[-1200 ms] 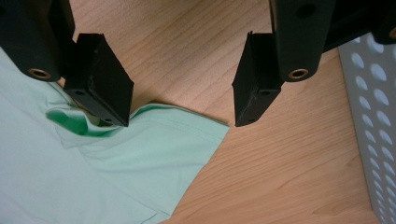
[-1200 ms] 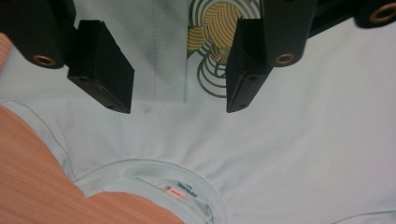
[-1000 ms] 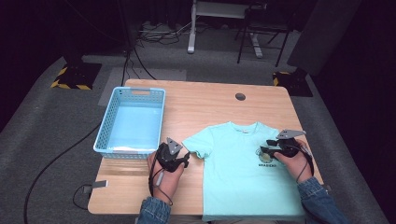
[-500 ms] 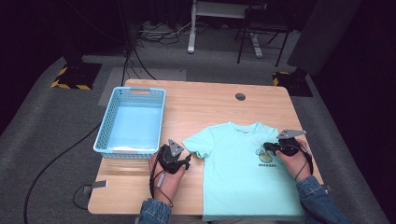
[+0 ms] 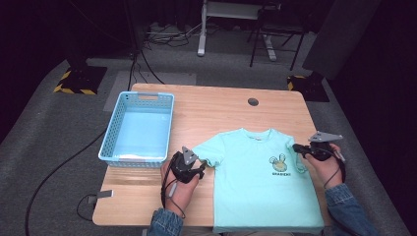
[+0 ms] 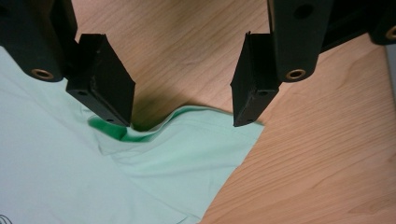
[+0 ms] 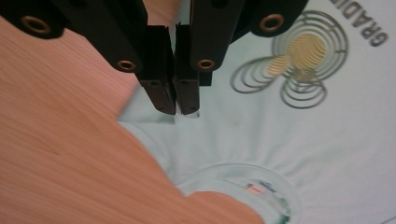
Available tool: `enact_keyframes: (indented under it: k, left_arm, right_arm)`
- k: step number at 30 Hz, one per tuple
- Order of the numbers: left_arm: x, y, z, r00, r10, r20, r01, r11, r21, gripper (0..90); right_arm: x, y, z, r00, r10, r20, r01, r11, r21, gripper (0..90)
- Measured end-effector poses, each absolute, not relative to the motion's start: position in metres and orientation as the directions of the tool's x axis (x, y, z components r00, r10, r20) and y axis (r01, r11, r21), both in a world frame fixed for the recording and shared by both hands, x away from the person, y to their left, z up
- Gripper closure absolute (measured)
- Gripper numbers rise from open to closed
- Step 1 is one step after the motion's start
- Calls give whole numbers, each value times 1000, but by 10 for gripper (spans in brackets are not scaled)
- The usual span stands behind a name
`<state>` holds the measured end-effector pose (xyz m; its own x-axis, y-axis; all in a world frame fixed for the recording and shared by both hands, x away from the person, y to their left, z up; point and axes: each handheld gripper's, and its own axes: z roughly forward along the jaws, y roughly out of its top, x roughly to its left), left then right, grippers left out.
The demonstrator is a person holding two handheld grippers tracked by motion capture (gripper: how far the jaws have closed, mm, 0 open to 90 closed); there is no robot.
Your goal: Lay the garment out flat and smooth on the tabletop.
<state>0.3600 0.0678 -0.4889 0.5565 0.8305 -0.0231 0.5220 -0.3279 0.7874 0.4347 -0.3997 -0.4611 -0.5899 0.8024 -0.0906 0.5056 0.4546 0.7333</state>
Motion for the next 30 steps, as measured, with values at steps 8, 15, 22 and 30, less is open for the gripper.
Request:
enact_keyframes:
  k: [8,15,22,30]
  left_arm:
    - [363,64,-488,569,822,-20,517,-339,786,397]
    - [371,31,-484,638,770,-22,481,-377,792,379]
    - [367,15,-477,678,734,-23,461,-402,791,323]
    - [353,-3,-467,716,698,-4,433,-440,787,243]
  right_arm:
    - [430,-431,-454,-498,858,-122,532,414,739,849]
    - [397,-469,-448,-375,918,-131,550,334,766,425]
    - [377,-451,-444,-475,873,-112,500,372,782,333]
    - [362,-432,-452,-566,821,-67,481,396,782,274]
